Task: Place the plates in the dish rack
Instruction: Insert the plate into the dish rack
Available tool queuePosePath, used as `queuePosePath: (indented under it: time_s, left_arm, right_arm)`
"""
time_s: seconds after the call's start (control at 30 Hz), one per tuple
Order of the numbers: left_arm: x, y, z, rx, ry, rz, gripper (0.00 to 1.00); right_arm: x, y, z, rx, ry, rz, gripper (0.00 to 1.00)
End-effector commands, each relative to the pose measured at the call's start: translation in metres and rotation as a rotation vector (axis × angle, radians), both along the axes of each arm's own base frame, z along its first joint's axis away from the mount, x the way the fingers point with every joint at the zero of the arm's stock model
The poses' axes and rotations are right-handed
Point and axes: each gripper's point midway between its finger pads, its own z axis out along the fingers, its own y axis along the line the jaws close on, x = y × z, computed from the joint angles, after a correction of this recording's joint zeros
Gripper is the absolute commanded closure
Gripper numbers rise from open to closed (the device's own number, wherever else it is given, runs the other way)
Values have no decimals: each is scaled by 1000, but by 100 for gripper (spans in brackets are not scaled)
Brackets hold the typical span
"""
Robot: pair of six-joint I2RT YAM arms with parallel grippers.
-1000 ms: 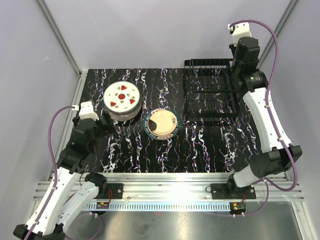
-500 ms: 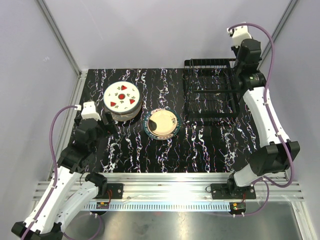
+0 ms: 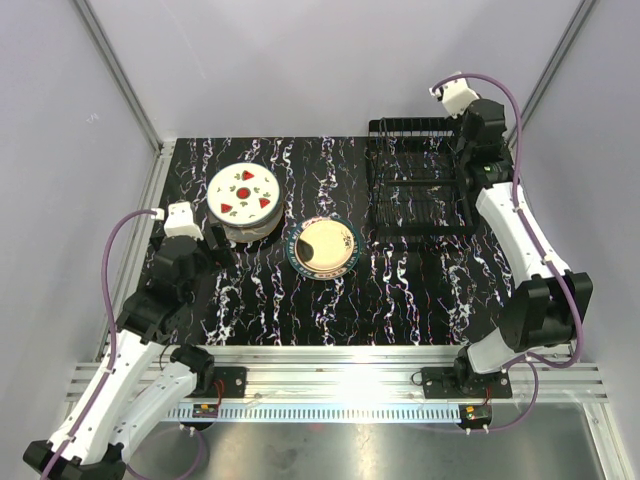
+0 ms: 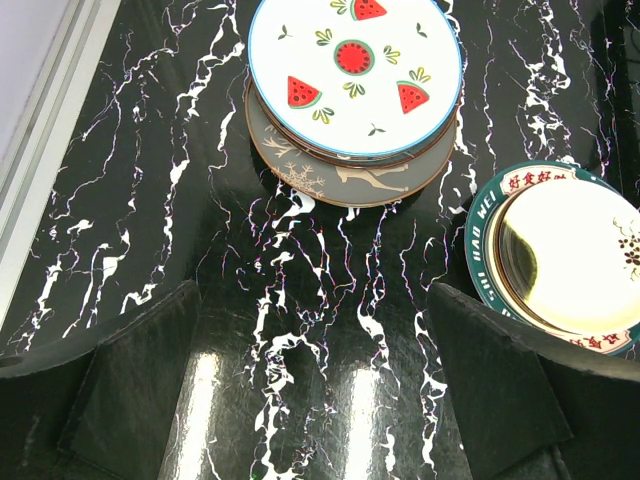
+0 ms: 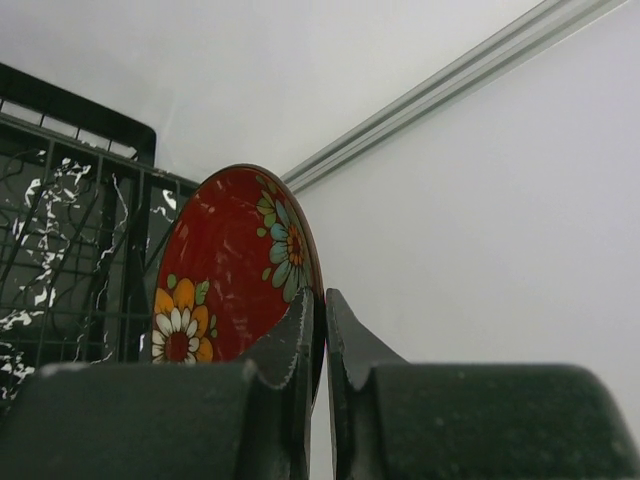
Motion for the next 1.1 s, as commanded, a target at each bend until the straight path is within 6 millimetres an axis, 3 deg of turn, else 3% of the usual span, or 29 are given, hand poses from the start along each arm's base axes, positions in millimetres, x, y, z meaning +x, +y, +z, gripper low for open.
queuePosePath:
  time_s: [0.0, 0.17, 0.57, 0.97, 1.07]
  left_arm:
    - [6, 1, 9, 1, -36, 16, 1]
    - [6, 1, 8, 2, -32, 13, 1]
    - [8, -2, 7, 1, -27, 1, 1]
    - [8, -3, 4, 4, -15, -4, 1]
    - [9, -4, 4, 4, -13, -5, 1]
  right_arm:
    - [-16, -10, 80, -28, -234, -8, 100]
    - [-17, -15, 95, -18, -264, -18, 100]
    - [-17, -20, 102, -50, -278, -19, 100]
    - [-24, -28, 91, -69, -265, -30, 100]
    - [-28, -32, 96, -40, -281, -37, 100]
